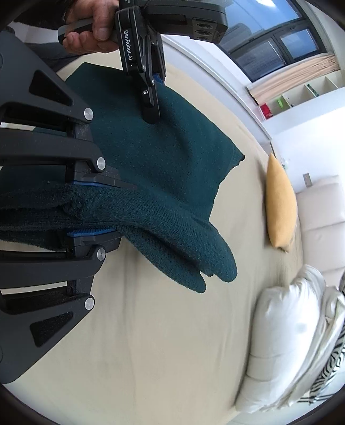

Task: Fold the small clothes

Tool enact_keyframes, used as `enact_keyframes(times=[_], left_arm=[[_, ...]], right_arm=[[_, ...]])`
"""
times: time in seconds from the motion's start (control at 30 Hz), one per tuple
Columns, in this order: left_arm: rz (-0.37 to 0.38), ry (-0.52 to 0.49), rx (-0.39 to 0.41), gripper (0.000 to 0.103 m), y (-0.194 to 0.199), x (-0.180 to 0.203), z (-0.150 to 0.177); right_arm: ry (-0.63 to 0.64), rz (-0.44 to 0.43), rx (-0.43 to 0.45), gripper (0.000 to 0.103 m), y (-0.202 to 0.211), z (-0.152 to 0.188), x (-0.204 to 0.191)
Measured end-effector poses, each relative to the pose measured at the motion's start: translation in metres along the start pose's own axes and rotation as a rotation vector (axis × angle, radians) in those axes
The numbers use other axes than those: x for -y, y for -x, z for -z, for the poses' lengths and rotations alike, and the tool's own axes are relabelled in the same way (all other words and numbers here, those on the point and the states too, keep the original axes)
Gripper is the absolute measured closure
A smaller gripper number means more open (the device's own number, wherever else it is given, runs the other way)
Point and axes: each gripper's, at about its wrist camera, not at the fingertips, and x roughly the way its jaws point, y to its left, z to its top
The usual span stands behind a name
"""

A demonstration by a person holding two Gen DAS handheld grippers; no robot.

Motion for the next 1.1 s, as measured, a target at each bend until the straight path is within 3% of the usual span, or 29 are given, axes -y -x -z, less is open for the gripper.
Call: enact_keyframes(times=[0.17, 0.33, 0.47, 0.63, 0.9, 1.1], left_arm=[[-0.012, 0.047, -0.012, 0.063, 0.0, -0.019, 0.024], [-0.051, 0.056, -0.043, 0.063, -0.027, -0.033, 0.034], [-0.024, 0.119, -0.07, 0.054, -0.049, -0.056, 0.047], [0.049, 0.172, -0.069, 0.045, -0.058, -0.072, 0.055], [0.056, 0.195, -0.024, 0.04, -0.052, -0.074, 0.064], [0.012, 0.209, 0.035, 0.035, -0.031, -0.073, 0.073]], right_arm=[[-0.023, -0.042, -0.018, 0.083, -0.018, 0.02, -0.017], [-0.039, -0.058, -0.058, 0.083, -0.051, 0.038, -0.02], [-0.096, -0.055, -0.093, 0.082, -0.083, 0.051, -0.004], [-0.304, -0.214, -0.115, 0.074, -0.11, 0.074, 0.042], [-0.336, -0.284, -0.06, 0.068, -0.1, 0.096, 0.052], [-0.357, -0.231, -0.018, 0.051, -0.075, 0.104, 0.072]])
